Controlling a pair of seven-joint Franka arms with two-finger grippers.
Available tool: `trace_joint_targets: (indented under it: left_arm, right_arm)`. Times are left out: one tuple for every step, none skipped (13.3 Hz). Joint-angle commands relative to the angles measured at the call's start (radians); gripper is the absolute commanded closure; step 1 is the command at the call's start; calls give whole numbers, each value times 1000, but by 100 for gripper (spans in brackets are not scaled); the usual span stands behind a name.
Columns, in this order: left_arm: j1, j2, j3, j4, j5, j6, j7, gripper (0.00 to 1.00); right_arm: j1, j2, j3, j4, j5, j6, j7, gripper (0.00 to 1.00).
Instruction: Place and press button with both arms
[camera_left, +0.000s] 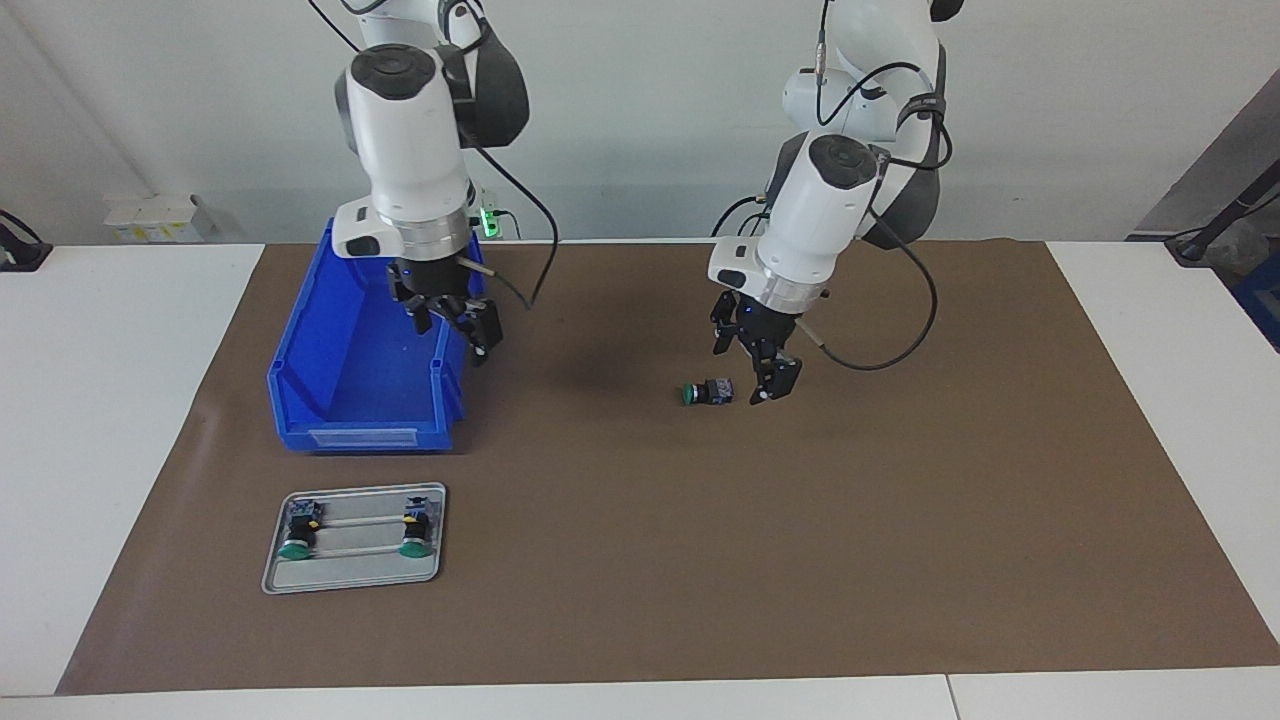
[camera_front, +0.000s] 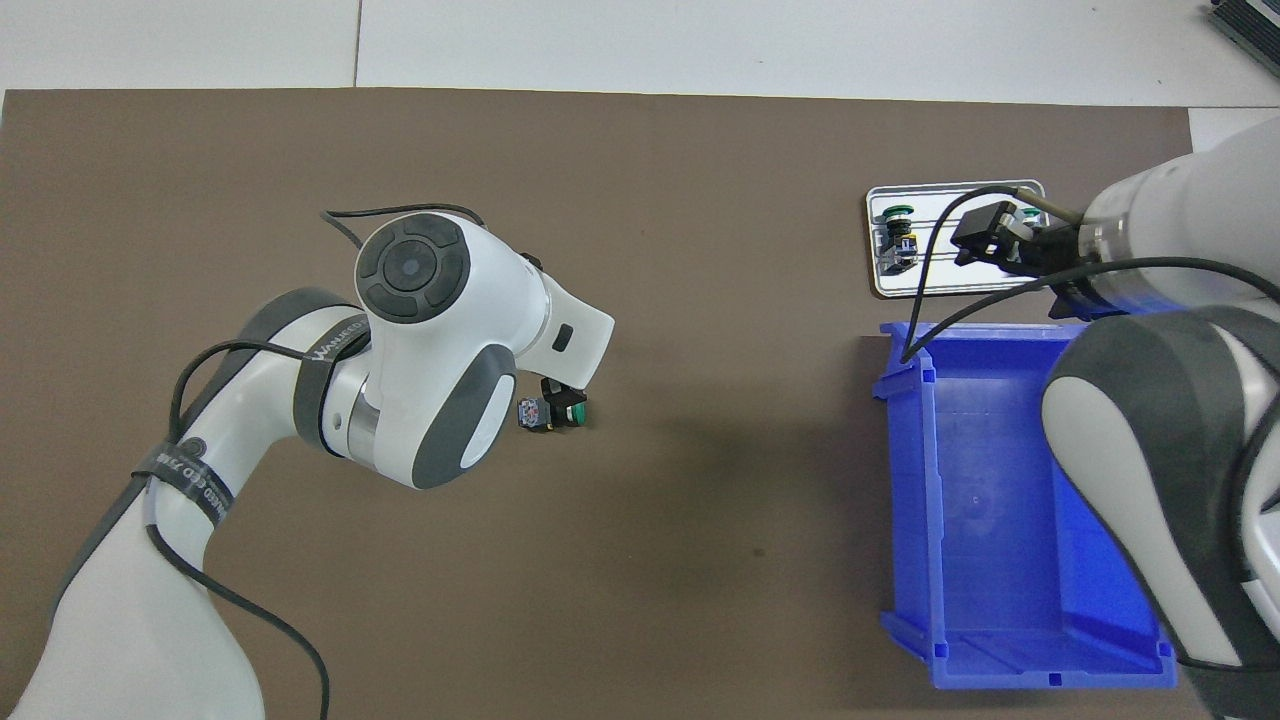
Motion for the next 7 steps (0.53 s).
trace_joint_targets:
  left_arm:
    - [-11,-14,19,-45,-3,20,83,0]
    - [-11,-21,20,-74,-3,24,97,0]
    - [-11,-30,20,-88,-4,18,98,0]
    - [-11,-38,20,-113,-4,23,100,0]
    - [-11,-49,20,-137,-3,31,101,0]
    - [-17,-53,20,-154,-4,32,103,0]
    - [-26,-60,21,-165,-3,32,114,0]
  right_arm:
    - [-75,-52,11,-34,23,-76,-198,0]
    - [-106,-56,11,-32,23,-112,-258,0]
    - [-132,-65,11,-34,24,-138,-284,0]
    - [-161,-69,9,-32,33,-146,-309,0]
    - [-189,-73,6,-26,65,-155,-345,0]
    - [-212,-75,5,-17,73,-156,-369,0]
    - [-226,-75,3,6,73,-156,-387,0]
